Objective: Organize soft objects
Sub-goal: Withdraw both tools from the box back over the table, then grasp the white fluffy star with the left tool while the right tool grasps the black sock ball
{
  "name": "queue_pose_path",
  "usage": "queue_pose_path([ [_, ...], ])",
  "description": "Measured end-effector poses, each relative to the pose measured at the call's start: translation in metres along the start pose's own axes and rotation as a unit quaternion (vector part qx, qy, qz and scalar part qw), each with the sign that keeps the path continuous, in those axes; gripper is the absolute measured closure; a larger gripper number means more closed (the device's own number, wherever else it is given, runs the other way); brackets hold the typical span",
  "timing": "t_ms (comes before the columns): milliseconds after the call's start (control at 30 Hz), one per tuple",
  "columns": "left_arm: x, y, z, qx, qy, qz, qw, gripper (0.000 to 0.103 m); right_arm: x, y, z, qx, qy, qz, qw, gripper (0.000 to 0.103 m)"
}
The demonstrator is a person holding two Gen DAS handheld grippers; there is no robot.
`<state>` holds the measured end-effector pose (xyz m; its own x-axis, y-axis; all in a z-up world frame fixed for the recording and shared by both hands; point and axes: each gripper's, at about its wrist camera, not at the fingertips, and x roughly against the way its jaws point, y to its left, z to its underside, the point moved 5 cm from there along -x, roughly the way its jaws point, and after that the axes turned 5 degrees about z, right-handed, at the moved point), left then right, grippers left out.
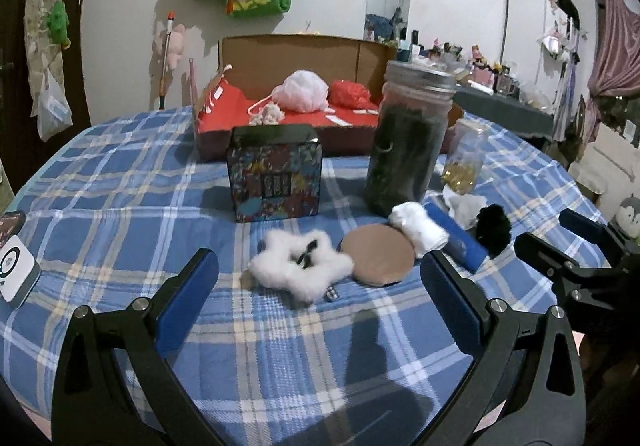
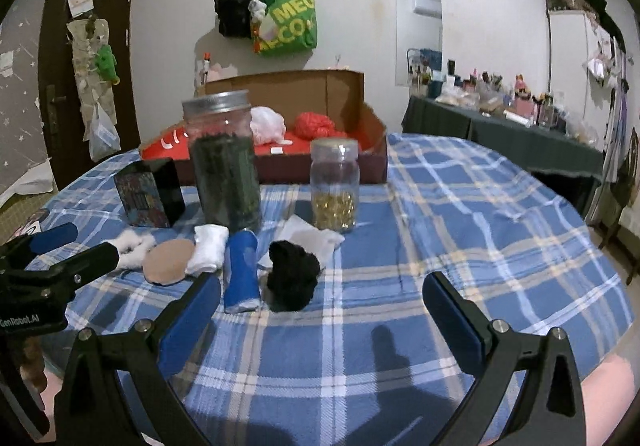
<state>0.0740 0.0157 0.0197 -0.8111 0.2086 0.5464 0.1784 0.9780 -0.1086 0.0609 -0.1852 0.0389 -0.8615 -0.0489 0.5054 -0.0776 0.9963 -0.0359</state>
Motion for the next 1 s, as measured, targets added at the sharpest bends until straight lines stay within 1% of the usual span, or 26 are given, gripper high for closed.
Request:
queue_pose_path([
  [267, -0.016, 0.012, -0.001, 0.000, 0.032, -0.012, 0.9994, 0.000, -0.015, -0.002, 0.005, -0.016, 0.023, -0.009, 1.000, 0.000],
  [567, -0.040, 0.027, -0.014, 0.023, 0.079, 0.011, 0.9966, 0.000, -0.035, -0.003, 0.000, -0.021, 0.048, -0.022, 0.998, 0.001],
  [633, -0.047, 0.027, -0.013, 0.020, 0.095, 0.017, 0.9951, 0.002, -0.041, -0.004, -0.002, -0.027, 0.055, -0.029, 0.998, 0.008],
  [667, -0.050, 0.026, -0.011, 0.019, 0.105, 0.025, 0.9940, 0.002, -0.043, -0.004, -0.002, -0.029, 0.058, -0.032, 0.997, 0.015],
  [700, -0.054, 0.025, -0.008, 0.020, 0.114, 0.042, 0.9924, 0.008, -0.046, -0.004, -0.002, -0.031, 0.063, -0.037, 0.997, 0.024],
  [733, -0.056, 0.023, -0.007, 0.018, 0.118, 0.051, 0.9915, 0.023, -0.048, -0.004, -0.002, -0.032, 0.068, -0.043, 0.996, 0.030],
  [767, -0.056, 0.021, -0.007, 0.012, 0.116, 0.054, 0.9916, 0.026, -0.051, -0.003, -0.001, -0.033, 0.074, -0.050, 0.996, 0.044],
  [800, -0.055, 0.019, -0.007, 0.008, 0.111, 0.060, 0.9919, 0.037, -0.054, -0.002, 0.000, -0.032, 0.081, -0.058, 0.995, 0.056],
  [833, -0.054, 0.017, -0.007, 0.005, 0.108, 0.067, 0.9919, 0.047, -0.056, -0.001, 0.001, -0.033, 0.085, -0.066, 0.994, 0.063],
  [867, -0.054, 0.016, -0.006, 0.004, 0.106, 0.071, 0.9919, 0.048, -0.057, -0.001, 0.002, -0.031, 0.085, -0.070, 0.993, 0.070],
  [933, -0.050, 0.014, -0.005, 0.001, 0.099, 0.069, 0.9928, 0.050, -0.055, 0.003, 0.002, -0.022, 0.082, -0.083, 0.993, 0.070],
  [1000, -0.046, 0.011, -0.002, -0.006, 0.093, 0.067, 0.9934, 0.051, -0.051, 0.005, 0.001, -0.022, 0.080, -0.092, 0.992, 0.071],
])
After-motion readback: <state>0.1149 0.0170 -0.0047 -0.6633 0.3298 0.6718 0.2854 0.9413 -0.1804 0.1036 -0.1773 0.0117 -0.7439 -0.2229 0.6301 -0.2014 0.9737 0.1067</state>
